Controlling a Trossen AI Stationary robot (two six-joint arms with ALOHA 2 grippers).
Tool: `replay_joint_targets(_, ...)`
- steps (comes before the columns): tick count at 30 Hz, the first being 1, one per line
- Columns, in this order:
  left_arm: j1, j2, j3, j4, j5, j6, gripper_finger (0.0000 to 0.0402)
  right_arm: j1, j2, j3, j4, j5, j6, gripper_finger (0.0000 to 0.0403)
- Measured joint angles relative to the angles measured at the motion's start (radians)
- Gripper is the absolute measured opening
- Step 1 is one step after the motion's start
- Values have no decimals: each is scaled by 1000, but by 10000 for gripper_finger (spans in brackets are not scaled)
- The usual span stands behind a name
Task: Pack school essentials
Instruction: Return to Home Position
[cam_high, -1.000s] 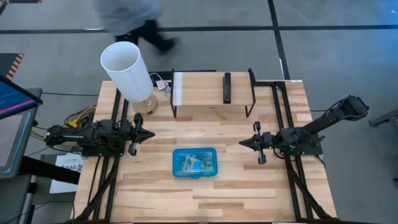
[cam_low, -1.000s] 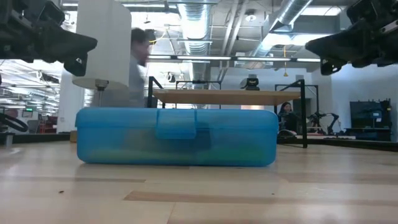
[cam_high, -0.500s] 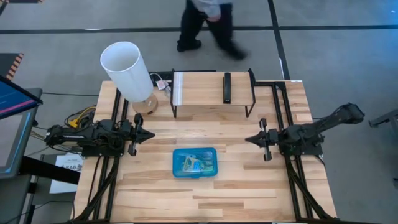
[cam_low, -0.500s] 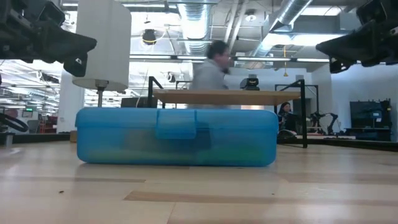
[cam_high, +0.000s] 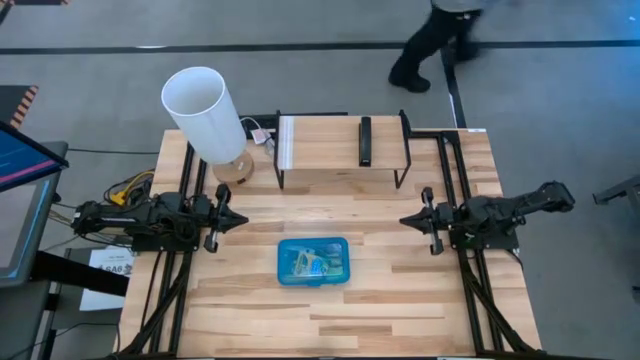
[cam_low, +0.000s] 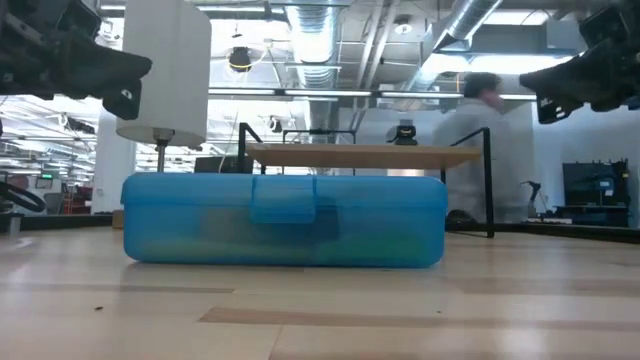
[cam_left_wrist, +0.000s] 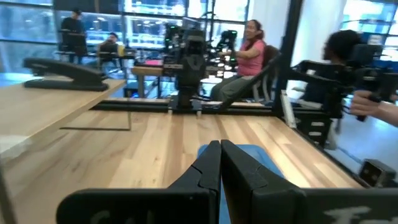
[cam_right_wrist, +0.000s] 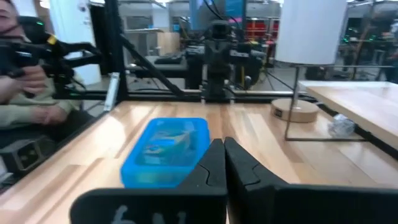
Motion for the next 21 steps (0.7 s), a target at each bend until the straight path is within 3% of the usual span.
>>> replay_joint_targets(10, 0, 0, 15, -32, 86, 23, 0, -44, 0, 0, -10, -23, -1, 14)
replay_joint_targets(21, 0, 0, 17, -36, 92, 26, 0, -102, 0, 0, -10, -20, -7, 16)
